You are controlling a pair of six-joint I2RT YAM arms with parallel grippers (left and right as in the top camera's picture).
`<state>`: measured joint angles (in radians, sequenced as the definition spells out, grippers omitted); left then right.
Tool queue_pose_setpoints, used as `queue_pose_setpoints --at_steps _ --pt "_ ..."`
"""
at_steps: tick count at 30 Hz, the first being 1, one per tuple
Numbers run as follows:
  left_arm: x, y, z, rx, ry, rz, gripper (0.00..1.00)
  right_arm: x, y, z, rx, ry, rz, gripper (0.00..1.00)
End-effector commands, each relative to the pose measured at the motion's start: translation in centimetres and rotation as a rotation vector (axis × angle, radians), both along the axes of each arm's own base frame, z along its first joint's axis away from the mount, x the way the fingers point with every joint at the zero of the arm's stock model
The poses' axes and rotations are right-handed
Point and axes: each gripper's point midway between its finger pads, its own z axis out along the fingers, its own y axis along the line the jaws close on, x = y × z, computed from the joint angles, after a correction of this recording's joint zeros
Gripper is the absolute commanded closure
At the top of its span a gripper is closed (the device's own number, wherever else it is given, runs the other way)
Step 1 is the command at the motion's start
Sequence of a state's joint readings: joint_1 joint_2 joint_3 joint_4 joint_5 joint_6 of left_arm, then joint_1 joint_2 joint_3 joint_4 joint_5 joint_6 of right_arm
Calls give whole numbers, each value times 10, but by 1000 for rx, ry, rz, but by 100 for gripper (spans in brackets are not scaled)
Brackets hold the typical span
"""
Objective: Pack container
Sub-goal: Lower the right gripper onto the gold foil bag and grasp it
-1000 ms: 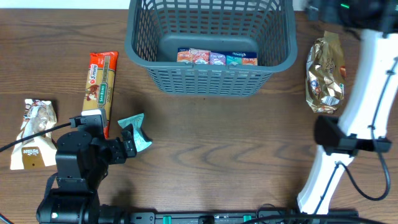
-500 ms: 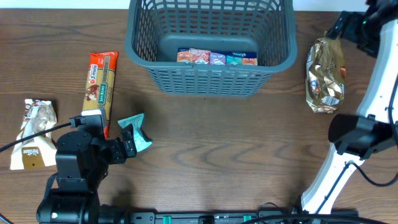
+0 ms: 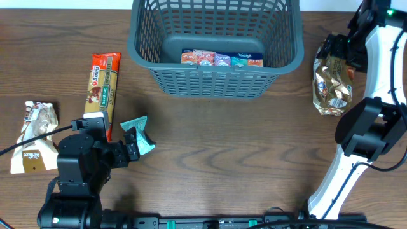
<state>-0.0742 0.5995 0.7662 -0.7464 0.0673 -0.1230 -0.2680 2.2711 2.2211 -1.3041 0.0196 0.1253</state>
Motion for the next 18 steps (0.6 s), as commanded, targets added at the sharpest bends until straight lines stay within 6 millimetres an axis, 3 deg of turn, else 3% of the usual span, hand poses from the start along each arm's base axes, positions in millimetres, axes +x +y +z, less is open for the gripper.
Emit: queue_pose_setpoints --at_steps 1,10,18 --pt "1 1 8 19 -20 -3 2 -3 0 -19 -13 32 47 1" --pt "1 1 8 19 -20 -3 2 -4 -2 -60 -18 47 92 1" --pt "1 1 8 19 -20 -3 1 -20 -4 -104 -5 82 78 1"
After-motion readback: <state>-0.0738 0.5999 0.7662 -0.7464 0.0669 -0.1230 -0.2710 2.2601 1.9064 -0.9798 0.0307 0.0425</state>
